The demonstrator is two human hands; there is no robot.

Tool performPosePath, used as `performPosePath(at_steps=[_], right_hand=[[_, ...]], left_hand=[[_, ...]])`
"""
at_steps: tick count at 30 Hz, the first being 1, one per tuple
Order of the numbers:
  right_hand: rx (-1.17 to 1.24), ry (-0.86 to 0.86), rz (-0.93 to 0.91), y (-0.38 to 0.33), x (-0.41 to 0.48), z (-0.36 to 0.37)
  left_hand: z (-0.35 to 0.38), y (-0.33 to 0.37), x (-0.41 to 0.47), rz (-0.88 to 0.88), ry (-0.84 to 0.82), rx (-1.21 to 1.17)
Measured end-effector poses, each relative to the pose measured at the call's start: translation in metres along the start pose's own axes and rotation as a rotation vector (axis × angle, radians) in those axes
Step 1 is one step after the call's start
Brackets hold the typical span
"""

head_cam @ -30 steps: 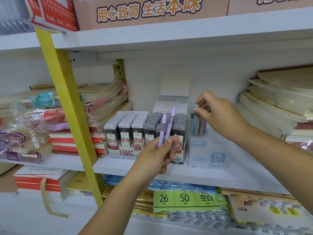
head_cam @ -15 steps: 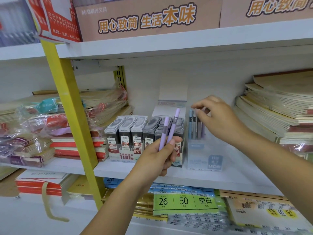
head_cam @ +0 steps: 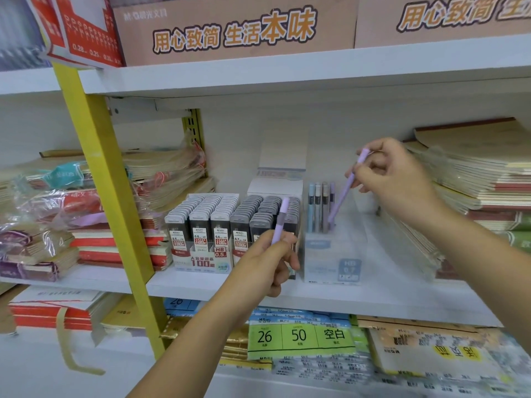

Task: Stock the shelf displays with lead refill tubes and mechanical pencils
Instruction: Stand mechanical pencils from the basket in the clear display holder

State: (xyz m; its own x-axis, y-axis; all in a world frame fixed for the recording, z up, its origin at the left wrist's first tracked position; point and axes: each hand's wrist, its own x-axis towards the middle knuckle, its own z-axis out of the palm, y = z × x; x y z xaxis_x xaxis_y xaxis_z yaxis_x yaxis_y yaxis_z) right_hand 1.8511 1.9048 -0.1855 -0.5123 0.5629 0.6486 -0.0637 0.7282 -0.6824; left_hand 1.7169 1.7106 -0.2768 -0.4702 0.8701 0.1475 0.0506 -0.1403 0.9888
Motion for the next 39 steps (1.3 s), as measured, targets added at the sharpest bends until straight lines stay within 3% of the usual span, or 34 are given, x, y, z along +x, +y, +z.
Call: performPosePath(at_steps=[4,10,18,22,26,30,32,34,36,39], right_hand=[[-0.392,-0.153,-0.079,0.022,0.006,0.002],[-0.471,-0.251,-0.129,0.03,0.002,0.013],[-0.482,-0.221,-0.133,0.035,0.002,0.017],[-0.702,-0.077,-0.229,0.042,0.003,0.021],[-0.756,-0.099,-0.121,0.041,0.004,0.025],[-0.634,0.012,-0.217,0.018,-0.009,0.026],[-0.406,-0.071,-0.182,0.002,-0.022,0.031],[-0.076,-0.265,-0.027,-0.015,-0.032,0.037],[0.095,-0.388,0.06,-0.023,-0.039,0.041],[0.25,-0.333,0.117,-0.026,-0.04,0.04]], left_hand=[[-0.001,-0.002,0.0,0.023,0.013,0.062],[-0.002,-0.001,-0.002,0.046,-0.001,0.143],[-0.001,-0.002,-0.001,0.05,-0.004,0.16],[-0.001,0.0,-0.002,0.045,-0.012,0.145],[0.001,0.004,-0.004,0.036,-0.004,0.145],[0.005,0.008,-0.005,0.043,-0.006,0.159],[0.007,0.01,-0.005,0.05,-0.003,0.18],[0.011,0.01,-0.003,0.058,-0.007,0.194],[0.015,0.011,0.0,0.053,-0.023,0.19],[0.021,0.012,0.003,0.08,-0.01,0.255]])
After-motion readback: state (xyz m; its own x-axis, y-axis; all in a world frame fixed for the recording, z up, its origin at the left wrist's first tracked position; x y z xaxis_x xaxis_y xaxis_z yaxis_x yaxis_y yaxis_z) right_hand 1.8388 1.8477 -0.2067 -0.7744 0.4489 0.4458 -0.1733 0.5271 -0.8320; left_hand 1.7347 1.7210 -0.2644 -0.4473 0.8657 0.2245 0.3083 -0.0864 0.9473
